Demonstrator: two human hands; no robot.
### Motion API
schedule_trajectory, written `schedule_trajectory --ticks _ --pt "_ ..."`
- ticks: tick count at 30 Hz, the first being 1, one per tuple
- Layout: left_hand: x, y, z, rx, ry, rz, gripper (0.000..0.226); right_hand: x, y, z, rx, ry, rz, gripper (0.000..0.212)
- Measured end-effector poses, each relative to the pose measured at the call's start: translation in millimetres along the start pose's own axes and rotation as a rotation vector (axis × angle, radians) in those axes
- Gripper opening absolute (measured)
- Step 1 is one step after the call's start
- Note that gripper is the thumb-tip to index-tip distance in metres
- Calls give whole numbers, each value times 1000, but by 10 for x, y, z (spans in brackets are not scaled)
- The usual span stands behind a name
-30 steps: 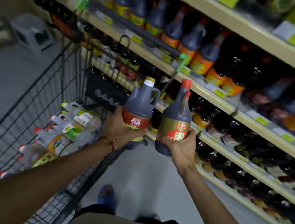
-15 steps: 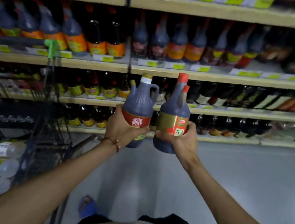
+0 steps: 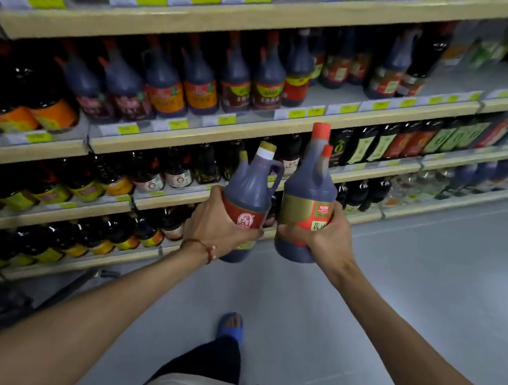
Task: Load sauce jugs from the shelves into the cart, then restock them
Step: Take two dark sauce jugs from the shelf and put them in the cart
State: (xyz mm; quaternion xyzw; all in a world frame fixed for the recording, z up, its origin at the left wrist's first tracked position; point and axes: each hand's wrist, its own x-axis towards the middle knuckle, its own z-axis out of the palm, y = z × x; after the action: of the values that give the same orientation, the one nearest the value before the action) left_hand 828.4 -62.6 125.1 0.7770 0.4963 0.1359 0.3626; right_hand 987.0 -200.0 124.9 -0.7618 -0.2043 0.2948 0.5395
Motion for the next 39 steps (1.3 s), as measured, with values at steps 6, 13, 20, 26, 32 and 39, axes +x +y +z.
schedule_trajectory --ticks 6,13,20,26,32,39 --pt "671 534 411 129 -31 57 101 733 -67 -474 -63 53 -50 88" --pt "1488 1110 788 141 -8 42 92 1722 -224 -869 -149 49 -92 86" --pt "1968 1624 1084 37 144 -11 89 2567 -259 -1231 -160 -18 -164 85" --pt "2242 2051 1449 130 312 -86 86 3303 -273 -1561 -192 -152 -267 86" --pt "2404 2395 1723 186 403 -160 92 3827 -353 -1824 -181 -277 -310 89" --pt "2541 2458 1930 -65 517 -109 90 4044 -393 -1881 -179 -259 -397 92"
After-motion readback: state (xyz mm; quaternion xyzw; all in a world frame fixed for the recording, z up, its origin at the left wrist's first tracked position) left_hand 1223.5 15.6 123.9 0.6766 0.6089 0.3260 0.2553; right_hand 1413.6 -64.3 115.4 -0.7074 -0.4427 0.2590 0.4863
